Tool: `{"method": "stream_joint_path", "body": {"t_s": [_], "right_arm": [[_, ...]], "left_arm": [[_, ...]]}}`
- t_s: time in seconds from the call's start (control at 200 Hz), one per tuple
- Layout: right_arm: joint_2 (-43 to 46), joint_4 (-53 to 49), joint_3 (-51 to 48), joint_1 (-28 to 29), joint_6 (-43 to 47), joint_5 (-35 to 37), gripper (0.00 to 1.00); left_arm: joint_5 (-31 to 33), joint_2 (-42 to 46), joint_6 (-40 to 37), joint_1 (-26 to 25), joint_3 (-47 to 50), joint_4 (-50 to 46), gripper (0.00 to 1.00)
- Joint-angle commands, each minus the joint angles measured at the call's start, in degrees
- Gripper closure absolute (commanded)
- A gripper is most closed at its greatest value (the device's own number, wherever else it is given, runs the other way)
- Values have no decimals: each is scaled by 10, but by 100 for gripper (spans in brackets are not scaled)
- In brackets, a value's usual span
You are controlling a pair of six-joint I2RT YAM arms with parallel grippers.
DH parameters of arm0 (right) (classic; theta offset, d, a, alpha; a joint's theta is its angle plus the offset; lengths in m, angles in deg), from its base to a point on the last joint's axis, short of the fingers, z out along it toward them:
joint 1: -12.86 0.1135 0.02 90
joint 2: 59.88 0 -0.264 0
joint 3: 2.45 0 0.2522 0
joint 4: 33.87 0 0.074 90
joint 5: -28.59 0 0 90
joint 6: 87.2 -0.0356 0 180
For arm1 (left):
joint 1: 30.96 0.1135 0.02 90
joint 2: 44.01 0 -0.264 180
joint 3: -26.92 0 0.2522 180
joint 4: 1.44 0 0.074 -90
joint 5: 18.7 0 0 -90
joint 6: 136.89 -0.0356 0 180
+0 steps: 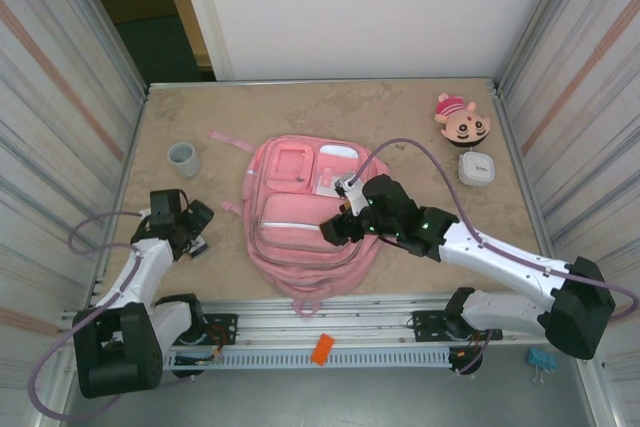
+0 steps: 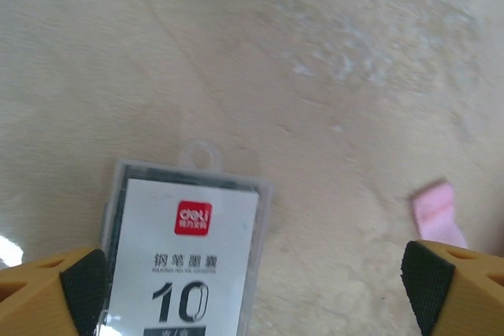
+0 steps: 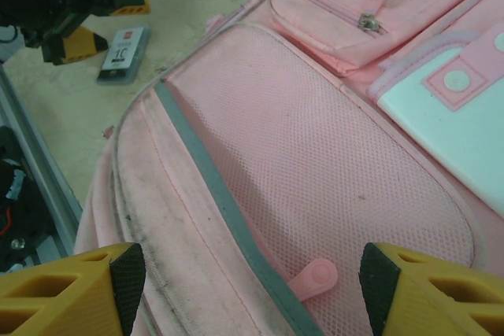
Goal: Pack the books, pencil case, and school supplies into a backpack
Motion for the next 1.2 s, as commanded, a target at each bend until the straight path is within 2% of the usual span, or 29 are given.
{"method": "stream_joint_path", "body": {"t_s": [0.0, 0.14, 0.236, 0.471, 0.671, 0.857, 1.027, 1.193], "right_arm": [[-7, 1, 23, 6, 8, 1, 27], [-10, 10, 16, 8, 6, 5, 27], [-11, 14, 11, 9, 6, 5, 27], [-8, 10, 6, 9, 16, 10, 27], [-3, 16, -6, 8, 16, 16, 27], [-1, 14, -11, 9, 19, 20, 27], [4, 6, -14, 8, 27, 27, 27], [12, 3, -16, 7, 32, 32, 26]], "left_arm": [[-34, 17, -25, 0, -35, -50, 2], [22, 13, -42, 0, -73, -153, 1], [40, -13, -40, 0, -88, -201, 5], [37, -65, -12, -5, -83, -192, 14], [99, -120, -5, -51, -110, -199, 18], [115, -194, 11, -67, -131, -200, 17], [115, -227, 23, -68, -137, -194, 32], [111, -195, 35, -69, -145, -212, 42]]}}
